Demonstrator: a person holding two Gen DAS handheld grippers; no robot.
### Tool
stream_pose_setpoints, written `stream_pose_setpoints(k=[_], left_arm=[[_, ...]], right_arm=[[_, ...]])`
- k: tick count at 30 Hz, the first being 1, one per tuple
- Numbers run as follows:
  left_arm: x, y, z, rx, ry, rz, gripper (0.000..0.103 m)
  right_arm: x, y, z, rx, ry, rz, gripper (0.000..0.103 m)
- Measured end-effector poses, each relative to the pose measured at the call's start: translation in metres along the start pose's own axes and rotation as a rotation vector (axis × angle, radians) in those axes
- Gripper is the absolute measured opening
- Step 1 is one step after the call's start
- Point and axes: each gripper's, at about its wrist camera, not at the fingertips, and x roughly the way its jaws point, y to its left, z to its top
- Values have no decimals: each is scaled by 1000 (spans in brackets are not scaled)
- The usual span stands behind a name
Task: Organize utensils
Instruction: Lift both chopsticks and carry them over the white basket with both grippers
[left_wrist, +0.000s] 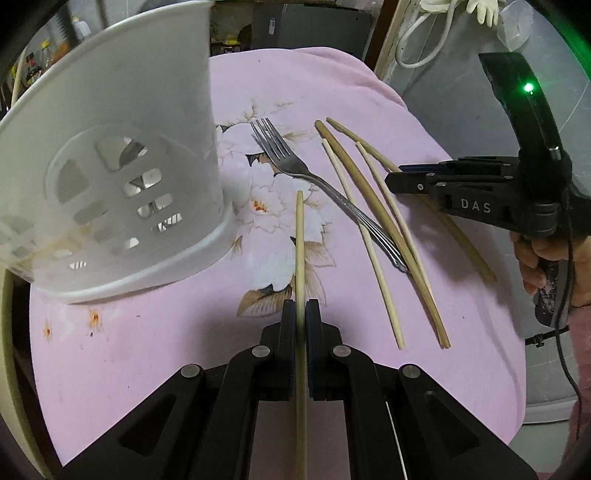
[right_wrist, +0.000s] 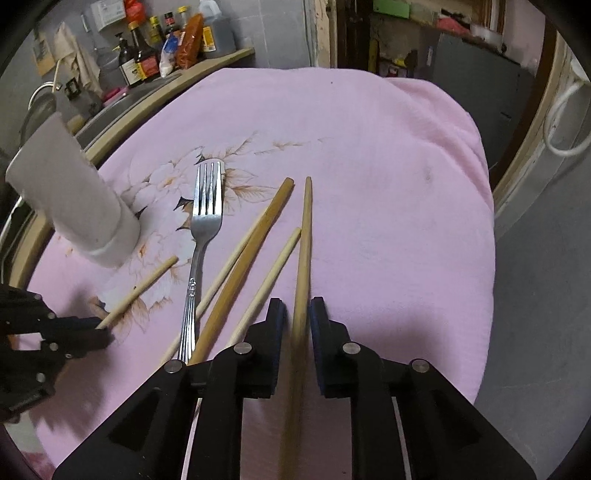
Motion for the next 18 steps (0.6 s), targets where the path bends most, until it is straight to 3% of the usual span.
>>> stream_pose_setpoints(k=[4,9,15,18], left_arm=[[-3,-3,-7,-1,-36,16,3],[-21,-2,-26,-15,-137,-44,3],[-56,-4,-44,-8,-357,-52,3],[-78,-5,-50,-14,-513,-11,3]], right_arm=[[-5,2,-4,46,-24,-14,5],[-22,-2,-22,124,-138,54,5],[-67,14,-57,108,-430,35,5],[-88,34,-72,62,-602,-39,5]])
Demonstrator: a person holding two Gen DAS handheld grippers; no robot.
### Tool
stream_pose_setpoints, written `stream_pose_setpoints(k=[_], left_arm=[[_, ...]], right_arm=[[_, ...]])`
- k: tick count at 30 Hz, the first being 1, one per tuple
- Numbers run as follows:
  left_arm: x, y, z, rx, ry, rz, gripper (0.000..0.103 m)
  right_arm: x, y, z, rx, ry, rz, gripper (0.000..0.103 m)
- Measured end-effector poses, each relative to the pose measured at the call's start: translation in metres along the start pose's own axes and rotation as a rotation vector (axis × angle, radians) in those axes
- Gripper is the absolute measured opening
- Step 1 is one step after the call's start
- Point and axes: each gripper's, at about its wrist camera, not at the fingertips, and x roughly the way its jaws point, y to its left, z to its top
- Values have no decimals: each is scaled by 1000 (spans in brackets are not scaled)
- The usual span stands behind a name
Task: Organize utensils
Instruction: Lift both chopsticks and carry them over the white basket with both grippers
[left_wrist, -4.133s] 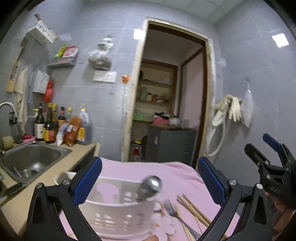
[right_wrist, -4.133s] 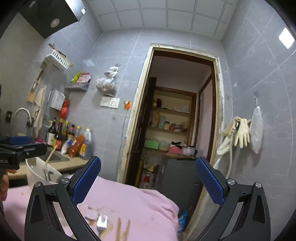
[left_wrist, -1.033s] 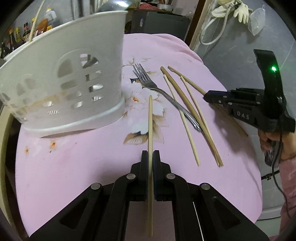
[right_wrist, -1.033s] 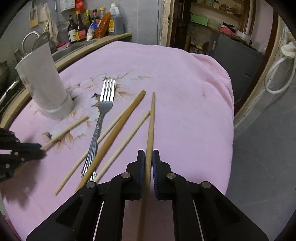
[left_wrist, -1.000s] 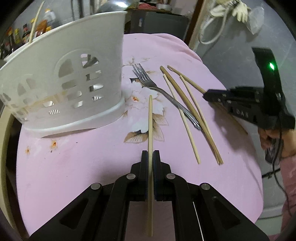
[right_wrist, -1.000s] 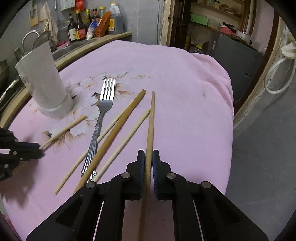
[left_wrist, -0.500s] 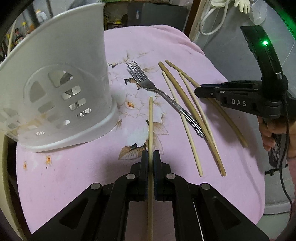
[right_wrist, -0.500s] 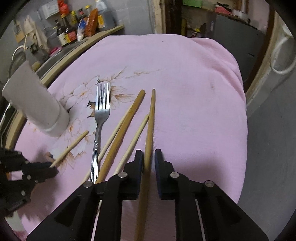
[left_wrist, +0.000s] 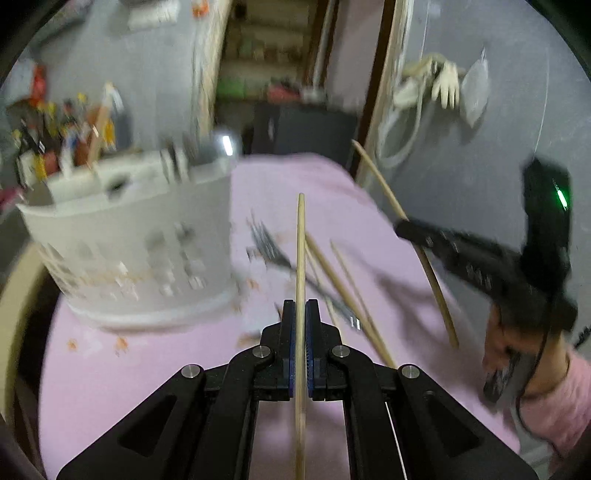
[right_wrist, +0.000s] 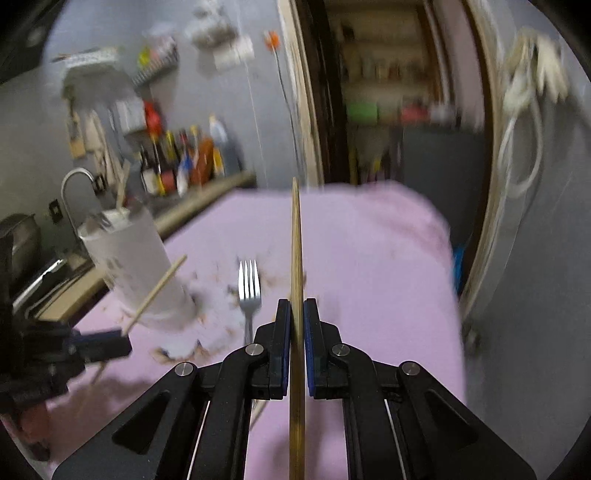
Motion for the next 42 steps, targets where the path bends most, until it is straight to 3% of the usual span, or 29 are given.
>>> stream_pose_setpoints(k=[6,10,17,20,25,28,33,42], left_arm=[[-25,-9,14,20,-263,108,3],[-37,-7,25,31,-414,144,3],[-76,32,55,-49,-583,96,3],[-95,53,72,-79,-658,119,3],[-115,92,92,-150,-723,127,3],[-116,119,101,-202,-746,121,3],[-103,162,99,-287,-742,115,3],[-70,200,84,-412,-708,146,3]], right_arm=[[-40,40,2,-90,-297,-105,5],[-51,67,12,-144,-444,-118,5],[-63,95,37,-189,-609,-91,5],[-64,107,50,-187,-669,-71,5],[-54,123,75,-159,-750,-33,5],[-43,124,91,-79,-761,33,5],[-19,122,104,27,-755,132,5],[24,112,107,91,-693,188,5]])
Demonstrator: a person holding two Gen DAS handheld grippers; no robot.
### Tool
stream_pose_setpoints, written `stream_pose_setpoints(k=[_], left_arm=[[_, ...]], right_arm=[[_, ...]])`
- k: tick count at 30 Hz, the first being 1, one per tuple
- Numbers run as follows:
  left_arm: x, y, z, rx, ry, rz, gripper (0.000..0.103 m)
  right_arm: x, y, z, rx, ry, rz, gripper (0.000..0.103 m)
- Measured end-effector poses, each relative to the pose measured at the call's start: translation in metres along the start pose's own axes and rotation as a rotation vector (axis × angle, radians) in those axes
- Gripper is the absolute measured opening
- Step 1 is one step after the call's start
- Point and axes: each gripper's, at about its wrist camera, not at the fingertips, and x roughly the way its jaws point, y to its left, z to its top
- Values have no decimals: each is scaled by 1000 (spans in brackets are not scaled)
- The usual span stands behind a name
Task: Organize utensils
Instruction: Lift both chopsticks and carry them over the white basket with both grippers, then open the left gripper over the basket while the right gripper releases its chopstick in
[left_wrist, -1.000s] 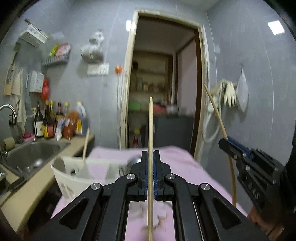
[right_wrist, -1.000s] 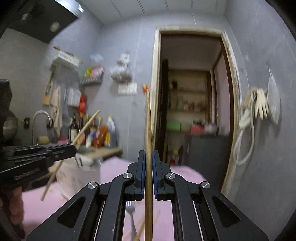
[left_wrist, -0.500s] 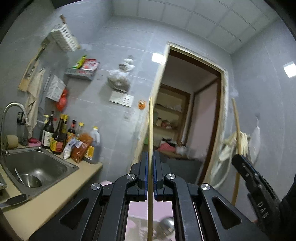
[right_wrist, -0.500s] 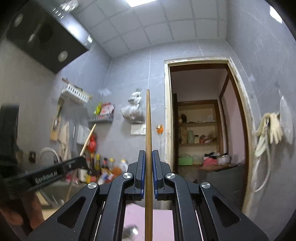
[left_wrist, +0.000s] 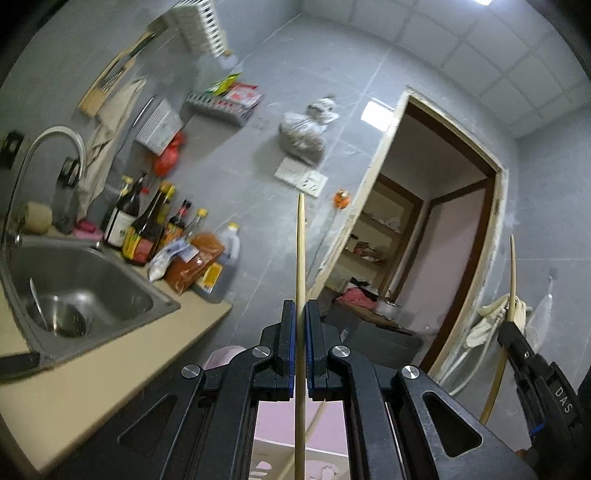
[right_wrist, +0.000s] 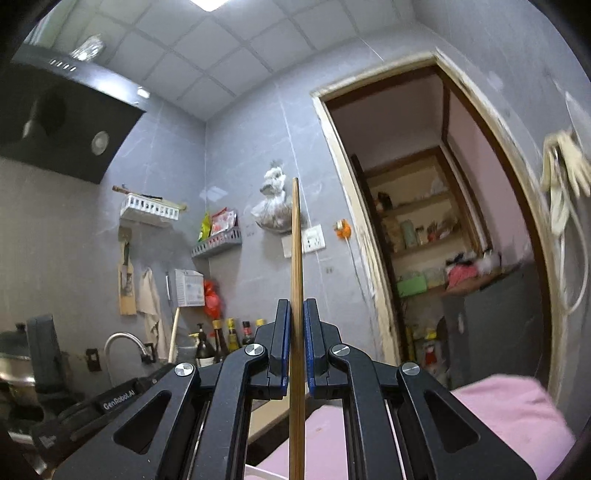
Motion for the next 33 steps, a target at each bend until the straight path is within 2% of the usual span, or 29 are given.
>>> stream_pose_setpoints(k=[9,21,25,33], left_arm=[[8,-1,-20,33,29,50,3],[9,-7,-43,112,61,51,3],[10,-12,-50,145,104,49,3],[9,-24,-65,197,217,28,6]], right_arm=[[10,-7,-22,25,46,8,5],[15,1,-39,-30,114,35,6],[12,4,-43,-90,153,43,6],[7,-2,-48,-114,222,50,6]])
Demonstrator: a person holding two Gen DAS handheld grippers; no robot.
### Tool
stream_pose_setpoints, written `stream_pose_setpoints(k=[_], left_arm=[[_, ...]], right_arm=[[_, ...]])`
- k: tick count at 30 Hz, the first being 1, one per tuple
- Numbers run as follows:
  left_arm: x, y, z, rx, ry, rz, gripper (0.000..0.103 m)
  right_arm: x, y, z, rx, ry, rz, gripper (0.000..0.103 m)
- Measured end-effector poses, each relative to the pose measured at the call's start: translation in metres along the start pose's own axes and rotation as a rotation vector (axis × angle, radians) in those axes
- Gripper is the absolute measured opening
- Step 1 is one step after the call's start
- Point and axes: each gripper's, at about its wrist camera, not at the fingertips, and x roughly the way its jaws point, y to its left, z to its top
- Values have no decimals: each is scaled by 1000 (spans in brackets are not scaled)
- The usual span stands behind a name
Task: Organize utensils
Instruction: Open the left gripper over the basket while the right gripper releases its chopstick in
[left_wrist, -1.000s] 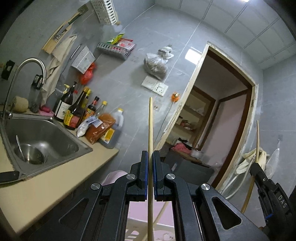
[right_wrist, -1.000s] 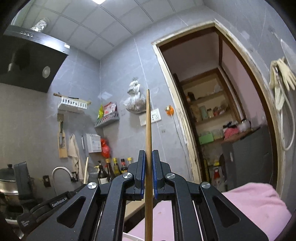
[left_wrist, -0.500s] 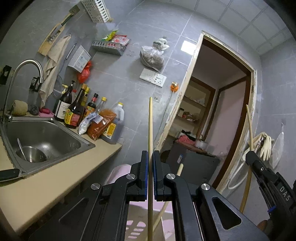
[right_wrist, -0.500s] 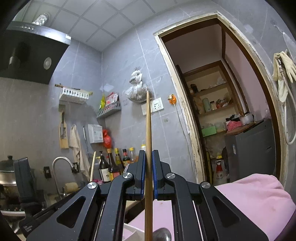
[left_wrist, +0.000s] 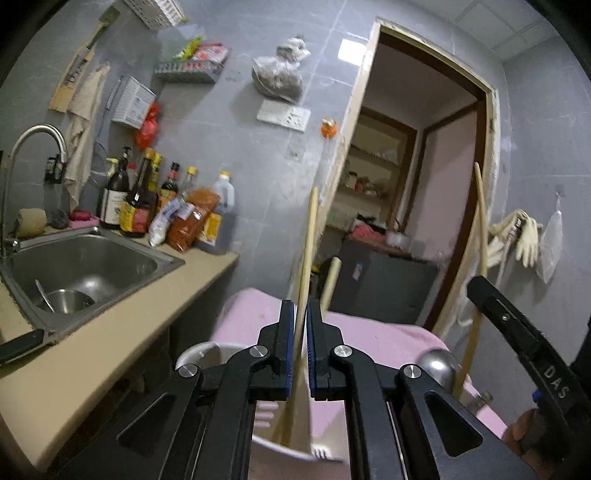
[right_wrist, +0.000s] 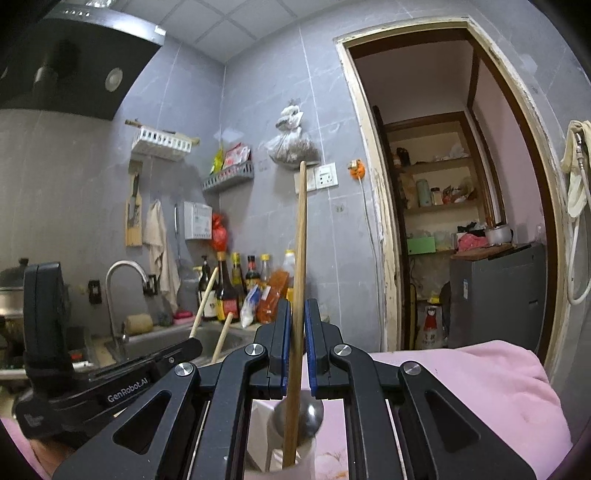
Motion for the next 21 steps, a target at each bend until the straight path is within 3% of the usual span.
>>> stream_pose_setpoints(k=[2,6,8,12,17,21], left_arm=[[-3,-2,-2,6,14,-11,8],[-7,-3,-4,-11,40,-31,26],[-11,-3,-3,-24,40,-35,27],[-21,-7,6,-29,23,-31,37],[-34,-15,21,-27,-2,-16,48],[-42,-27,31,7,-12,0,54]], right_arm=[[-2,-1,-1,-5,18,12,6],[-7,-3,-1,1,35,16,7],[-8,-5,0,6,40,12,9],[-13,-9,6,31,34,8,23],[-25,-10,18,42,2,3,26],[-36,-12,32,45,-31,-4,50]])
